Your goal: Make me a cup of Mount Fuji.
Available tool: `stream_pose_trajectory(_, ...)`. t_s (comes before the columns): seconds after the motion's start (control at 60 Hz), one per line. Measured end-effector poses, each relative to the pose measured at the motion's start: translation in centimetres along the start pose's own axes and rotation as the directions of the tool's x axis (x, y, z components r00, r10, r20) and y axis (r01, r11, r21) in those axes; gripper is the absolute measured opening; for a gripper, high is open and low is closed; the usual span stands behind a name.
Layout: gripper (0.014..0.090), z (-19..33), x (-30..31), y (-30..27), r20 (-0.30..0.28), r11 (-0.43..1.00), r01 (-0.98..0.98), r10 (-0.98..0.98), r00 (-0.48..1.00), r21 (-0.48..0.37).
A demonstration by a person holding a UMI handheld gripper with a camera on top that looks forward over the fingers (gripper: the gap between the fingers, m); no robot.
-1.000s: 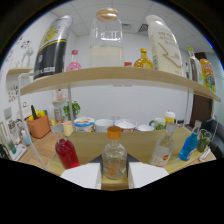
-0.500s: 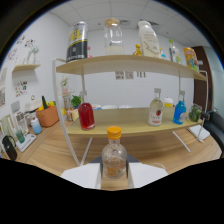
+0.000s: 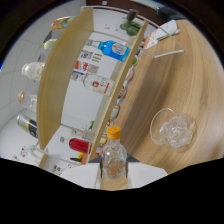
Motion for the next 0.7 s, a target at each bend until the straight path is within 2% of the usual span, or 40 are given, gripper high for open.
stream_pose_trajectory(0.15,0.0348,0.5,0.2,-0.8,0.072,0.949,-0.314,0.314,0.947,-0.009)
stream_pose_trajectory(0.25,0.0346,0.3,0.0,-1.4,0.117,0.877,-0.478,0.480,0.869,-0.045)
stream_pose_trajectory(0.383,0.0349,0.4,0.4,-1.4,0.140,0.827,-0.560,0.562,0.815,-0.057)
stream_pose_trajectory(0.567,0.0347,0.0,0.3,-1.7,0.143,0.835,-0.549,0.548,0.824,-0.035)
stream_pose_trajectory(0.7,0.0351,-0.6,-1.7,-1.8,0.111,0.954,-0.300,0.296,0.949,0.023)
